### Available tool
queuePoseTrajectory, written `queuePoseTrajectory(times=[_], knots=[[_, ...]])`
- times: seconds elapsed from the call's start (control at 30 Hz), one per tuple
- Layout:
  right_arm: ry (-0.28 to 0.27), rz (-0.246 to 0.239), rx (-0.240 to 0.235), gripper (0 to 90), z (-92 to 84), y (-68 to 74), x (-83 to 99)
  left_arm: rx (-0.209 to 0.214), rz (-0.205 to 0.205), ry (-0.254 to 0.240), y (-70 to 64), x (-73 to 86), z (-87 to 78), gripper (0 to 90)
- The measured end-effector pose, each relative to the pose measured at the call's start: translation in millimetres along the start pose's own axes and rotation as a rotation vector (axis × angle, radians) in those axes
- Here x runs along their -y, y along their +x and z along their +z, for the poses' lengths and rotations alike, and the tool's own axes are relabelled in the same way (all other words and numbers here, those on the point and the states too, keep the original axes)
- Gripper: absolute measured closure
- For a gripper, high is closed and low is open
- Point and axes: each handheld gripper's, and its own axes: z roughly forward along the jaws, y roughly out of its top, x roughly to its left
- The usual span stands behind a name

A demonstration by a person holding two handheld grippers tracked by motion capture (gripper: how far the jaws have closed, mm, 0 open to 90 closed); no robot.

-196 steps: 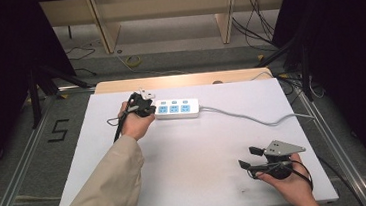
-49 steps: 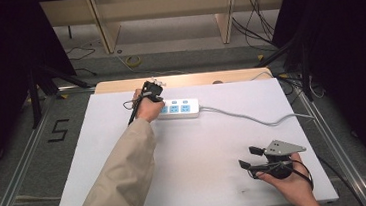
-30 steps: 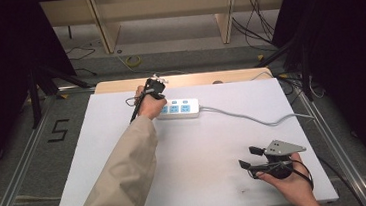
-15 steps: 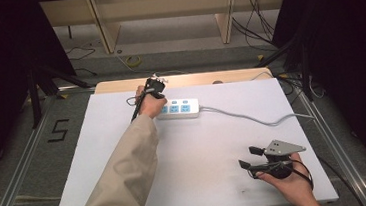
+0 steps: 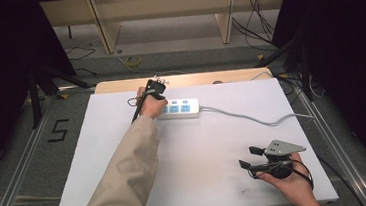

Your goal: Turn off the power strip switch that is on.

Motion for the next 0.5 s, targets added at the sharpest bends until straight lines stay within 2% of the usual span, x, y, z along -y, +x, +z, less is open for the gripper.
queuePoseTrajectory(times=[0.5], knots=[[0.001, -0.004, -0.002, 35.9, 0.3, 0.2, 0.0, -0.003, 0.009, 0.007, -2.5, 0.9, 2.9, 89.8]])
